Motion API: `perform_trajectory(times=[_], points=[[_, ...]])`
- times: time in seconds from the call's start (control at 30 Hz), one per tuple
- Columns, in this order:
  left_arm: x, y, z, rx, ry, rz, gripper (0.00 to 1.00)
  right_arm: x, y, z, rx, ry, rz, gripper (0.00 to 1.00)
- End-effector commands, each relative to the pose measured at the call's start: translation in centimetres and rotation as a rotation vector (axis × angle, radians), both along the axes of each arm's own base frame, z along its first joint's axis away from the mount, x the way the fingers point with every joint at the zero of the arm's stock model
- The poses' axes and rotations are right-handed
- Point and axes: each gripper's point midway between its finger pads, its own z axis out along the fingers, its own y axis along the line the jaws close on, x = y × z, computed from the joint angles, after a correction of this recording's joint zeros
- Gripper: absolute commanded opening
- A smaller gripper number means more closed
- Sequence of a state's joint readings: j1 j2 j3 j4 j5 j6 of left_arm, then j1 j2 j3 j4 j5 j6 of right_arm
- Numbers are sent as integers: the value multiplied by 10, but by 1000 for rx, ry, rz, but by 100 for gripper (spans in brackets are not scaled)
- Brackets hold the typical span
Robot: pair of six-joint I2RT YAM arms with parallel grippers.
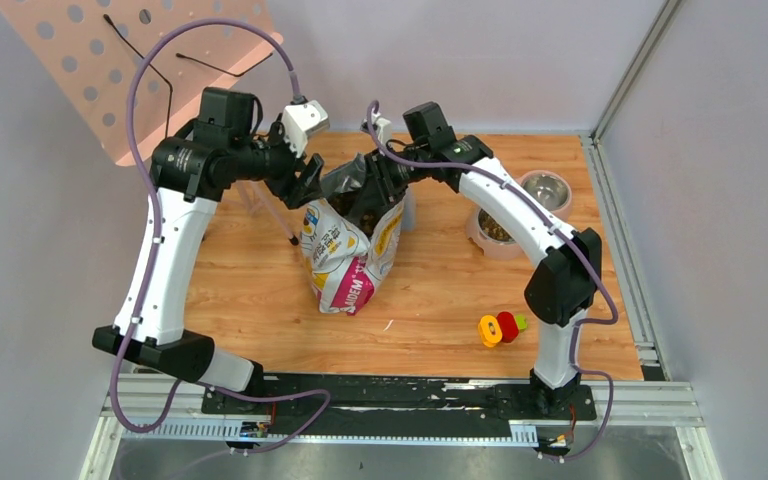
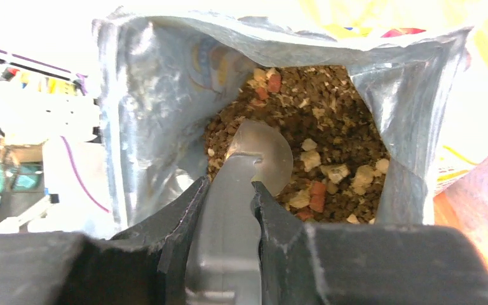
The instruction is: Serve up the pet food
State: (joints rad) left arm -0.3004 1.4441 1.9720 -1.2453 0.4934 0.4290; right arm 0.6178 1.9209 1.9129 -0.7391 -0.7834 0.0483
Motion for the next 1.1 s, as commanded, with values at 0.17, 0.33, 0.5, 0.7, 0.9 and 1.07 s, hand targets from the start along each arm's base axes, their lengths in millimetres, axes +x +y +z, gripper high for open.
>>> perform_trajectory(times=[0.17, 0.33, 0.5, 0.7, 0.9, 1.07], points=[[12, -7, 2, -41, 7, 13, 76, -1, -2, 51, 136, 110, -30, 0], [14, -7, 2, -37, 6, 12, 76, 8, -21, 55, 192, 219, -50, 0], [13, -5, -4, -15, 15, 5, 76, 23, -48, 54, 269, 386, -47, 0], [10, 5, -20, 69, 8, -19, 75, 46, -80, 56, 340, 546, -103, 0], [10, 11, -28, 116, 14, -22, 75, 66, -102, 52, 379, 629, -162, 0], [13, 14, -28, 142, 10, -20, 75, 69, -109, 44, 404, 764, -208, 0]])
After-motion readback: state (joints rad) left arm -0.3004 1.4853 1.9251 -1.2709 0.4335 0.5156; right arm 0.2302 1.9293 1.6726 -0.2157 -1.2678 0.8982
